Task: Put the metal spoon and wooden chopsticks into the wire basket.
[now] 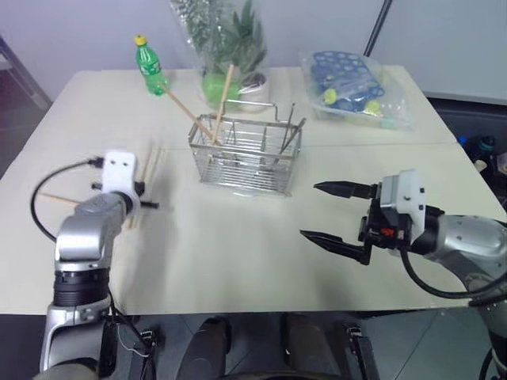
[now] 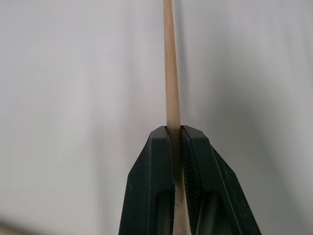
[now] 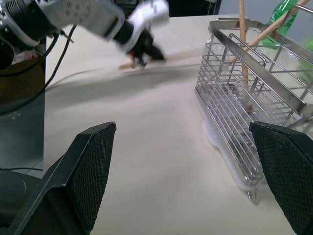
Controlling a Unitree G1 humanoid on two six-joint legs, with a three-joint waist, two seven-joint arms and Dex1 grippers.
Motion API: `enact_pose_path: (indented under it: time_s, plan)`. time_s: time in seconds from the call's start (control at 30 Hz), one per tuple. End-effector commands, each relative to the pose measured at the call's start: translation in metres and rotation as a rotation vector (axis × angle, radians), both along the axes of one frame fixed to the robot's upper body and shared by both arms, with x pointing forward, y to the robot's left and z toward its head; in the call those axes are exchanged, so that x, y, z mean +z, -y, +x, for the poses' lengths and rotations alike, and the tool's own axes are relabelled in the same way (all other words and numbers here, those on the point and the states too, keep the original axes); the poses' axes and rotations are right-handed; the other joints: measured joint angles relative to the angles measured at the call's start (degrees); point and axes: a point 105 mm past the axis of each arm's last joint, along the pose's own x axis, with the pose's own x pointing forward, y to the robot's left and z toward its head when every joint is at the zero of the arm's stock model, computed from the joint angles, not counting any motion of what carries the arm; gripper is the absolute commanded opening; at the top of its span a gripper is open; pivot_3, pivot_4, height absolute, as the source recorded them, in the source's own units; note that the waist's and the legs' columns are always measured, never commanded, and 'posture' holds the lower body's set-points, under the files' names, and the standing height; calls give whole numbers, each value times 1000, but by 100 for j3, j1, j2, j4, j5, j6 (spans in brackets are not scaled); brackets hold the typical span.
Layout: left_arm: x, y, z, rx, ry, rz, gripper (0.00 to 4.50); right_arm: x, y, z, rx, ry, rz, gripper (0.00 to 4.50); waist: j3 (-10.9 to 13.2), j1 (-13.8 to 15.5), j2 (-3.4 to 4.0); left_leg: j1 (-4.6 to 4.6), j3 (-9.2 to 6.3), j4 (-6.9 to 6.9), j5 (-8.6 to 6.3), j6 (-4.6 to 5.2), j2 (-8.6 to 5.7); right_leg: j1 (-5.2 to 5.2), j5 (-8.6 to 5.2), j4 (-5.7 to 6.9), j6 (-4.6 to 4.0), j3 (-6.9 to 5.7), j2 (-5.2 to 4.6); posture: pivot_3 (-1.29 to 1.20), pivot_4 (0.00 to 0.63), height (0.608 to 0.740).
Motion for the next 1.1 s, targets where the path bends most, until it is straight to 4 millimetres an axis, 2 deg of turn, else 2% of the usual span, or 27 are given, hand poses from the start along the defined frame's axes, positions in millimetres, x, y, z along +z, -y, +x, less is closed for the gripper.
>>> enact_pose_path:
  time_s: [0.03, 0.13, 0.23, 0.3, 0.43, 0.57, 0.6, 0.7, 0.87, 1.1]
  plan:
    - [66, -32, 2, 102, 287, 6, 29, 5, -2, 1, 1, 61, -2, 4500, -1, 30, -1, 0, 1, -2, 0, -1, -1, 0, 0, -4, 0, 0, -1, 0, 150, 740]
    - [126, -44, -3, 86, 561, 13, 29, 7, 0, 8, -33, 83, 16, 4500, 1, 40, -4, -1, 4, -5, -1, -2, -1, -4, 0, -6, 1, 0, -2, 0, 150, 740]
    - [166, -33, -11, -48, 747, -19, 29, 13, -1, 14, -67, 93, 60, 4500, 1, 53, -4, -2, 5, -4, 0, -5, -1, -4, 1, -4, 1, 0, -2, 0, 150, 740]
    - [183, -15, -16, -180, 831, -39, 29, 17, -1, 18, -95, 86, 109, 4500, 1, 58, -4, -1, 5, -3, 0, -5, -1, -2, 1, -5, 1, 0, -2, 0, 150, 740]
    - [197, 21, -20, -399, 893, -114, 29, 24, 1, 21, -128, 87, 150, 4500, 0, 78, -5, -1, 5, -2, 0, -5, -2, 0, 1, -4, 1, 0, -2, 0, 150, 740]
    - [198, 69, -19, -635, 901, -204, 29, 35, 4, 25, -172, 122, 198, 4500, 1, 76, -5, -2, 4, 1, 1, -4, -2, 1, 1, -3, 2, 0, -2, 0, 150, 740]
    - [194, 86, -17, -710, 876, -238, 29, 37, 3, 25, -180, 133, 211, 4500, 0, 75, -5, -2, 4, 1, 1, -4, -2, 1, 2, -3, 3, 0, -2, 0, 150, 740]
    - [181, 121, -12, -845, 825, -276, 29, 36, 1, 26, -191, 148, 224, 4500, 0, 72, -5, 0, 5, 1, 1, -4, -2, 3, 2, -3, 3, 0, -2, 0, 150, 740]
    - [173, 149, -5, -923, 802, -353, 29, 33, -3, 26, -209, 155, 245, 4500, 0, -14, -5, 2, 4, -1, 1, -3, -2, 2, 2, 1, 3, 0, 1, 0, 150, 740]
    - [149, 162, 6, -940, 740, -406, 29, 28, -9, 24, -238, 159, 277, 4500, 0, -63, -5, 6, 3, 1, 1, -2, -2, 2, 2, 8, 3, 1, 1, 0, 150, 740]
